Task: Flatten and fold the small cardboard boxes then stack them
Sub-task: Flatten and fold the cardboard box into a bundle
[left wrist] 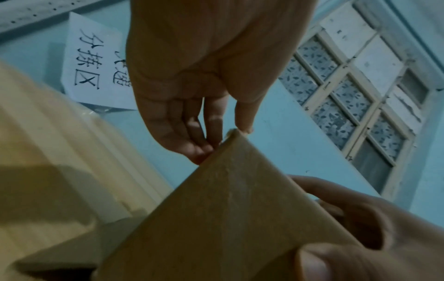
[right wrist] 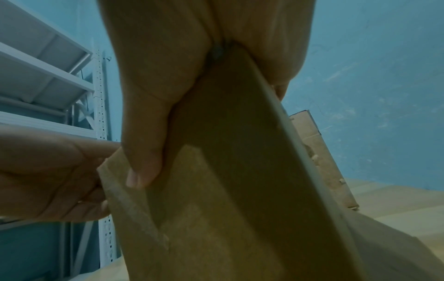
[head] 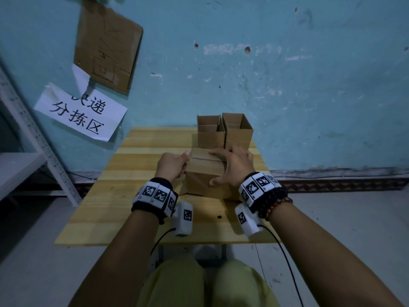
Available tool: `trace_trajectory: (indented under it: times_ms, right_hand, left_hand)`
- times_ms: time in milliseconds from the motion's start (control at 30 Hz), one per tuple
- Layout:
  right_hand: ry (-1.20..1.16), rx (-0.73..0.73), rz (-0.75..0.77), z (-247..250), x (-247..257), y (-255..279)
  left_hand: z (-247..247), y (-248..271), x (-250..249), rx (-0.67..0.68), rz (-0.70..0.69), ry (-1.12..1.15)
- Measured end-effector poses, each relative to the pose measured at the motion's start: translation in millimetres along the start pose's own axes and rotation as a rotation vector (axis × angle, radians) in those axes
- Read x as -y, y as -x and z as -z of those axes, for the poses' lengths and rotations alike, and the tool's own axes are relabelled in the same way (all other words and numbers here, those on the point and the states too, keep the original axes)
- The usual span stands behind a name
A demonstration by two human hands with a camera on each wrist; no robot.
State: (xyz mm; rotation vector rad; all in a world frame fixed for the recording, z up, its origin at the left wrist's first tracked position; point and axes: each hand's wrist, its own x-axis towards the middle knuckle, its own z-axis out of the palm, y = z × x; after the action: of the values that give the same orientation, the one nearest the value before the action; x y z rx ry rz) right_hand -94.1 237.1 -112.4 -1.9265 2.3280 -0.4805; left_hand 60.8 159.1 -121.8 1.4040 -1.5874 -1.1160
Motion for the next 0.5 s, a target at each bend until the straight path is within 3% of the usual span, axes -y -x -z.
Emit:
trace_trajectory:
  times_ms: [267, 500]
  right_hand:
    - [0.012, -0.008, -0.002, 0.2, 0.9, 0.7]
    - [0.018, 0.004, -0.007, 0.3, 1.8, 1.2]
  left_hand:
    - [3.9, -5.3, -7.2, 0.005, -0.135, -0.295]
    - [3.2, -4.3, -7.2, 0.041, -0.101, -0.331]
